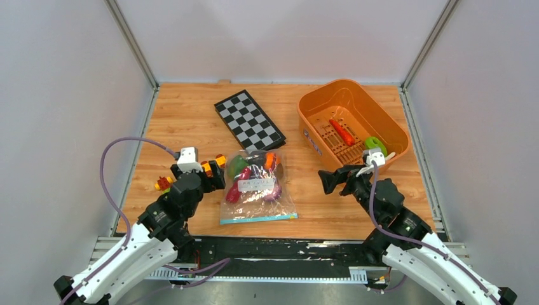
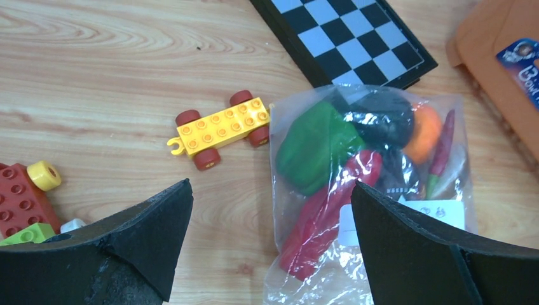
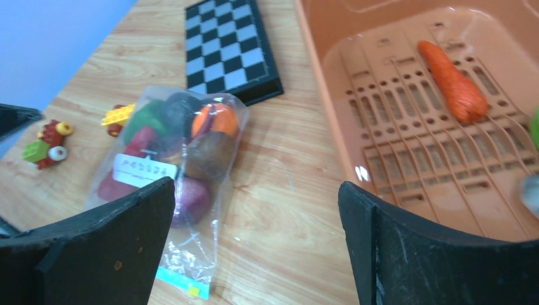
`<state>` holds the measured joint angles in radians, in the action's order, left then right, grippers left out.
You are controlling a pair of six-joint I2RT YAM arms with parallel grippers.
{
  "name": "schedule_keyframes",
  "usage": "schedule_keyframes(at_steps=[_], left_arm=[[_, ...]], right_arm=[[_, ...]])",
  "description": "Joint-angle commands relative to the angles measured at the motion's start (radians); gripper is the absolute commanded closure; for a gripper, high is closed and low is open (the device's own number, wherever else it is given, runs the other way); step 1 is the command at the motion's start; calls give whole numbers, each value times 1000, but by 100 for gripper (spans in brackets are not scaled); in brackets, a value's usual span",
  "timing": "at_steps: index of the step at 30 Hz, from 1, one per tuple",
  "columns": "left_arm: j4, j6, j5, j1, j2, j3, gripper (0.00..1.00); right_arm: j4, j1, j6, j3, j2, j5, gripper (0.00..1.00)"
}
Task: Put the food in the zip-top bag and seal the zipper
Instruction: Reset both arms
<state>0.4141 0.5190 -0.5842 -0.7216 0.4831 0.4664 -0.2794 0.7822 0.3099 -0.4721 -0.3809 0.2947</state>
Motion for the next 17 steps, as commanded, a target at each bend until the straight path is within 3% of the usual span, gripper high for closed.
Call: schedule_keyframes(at_steps=[1, 10, 17], left_arm=[[26, 88, -50, 5, 31, 90, 0], [92, 151, -113, 5, 217, 198, 0], [51, 131, -106, 4, 182, 192, 0]], right_arm=[[-119, -2, 37, -56, 6, 130, 0], [-207, -2, 101, -144, -14, 156, 0], [-181, -3, 47, -128, 43, 98, 0]])
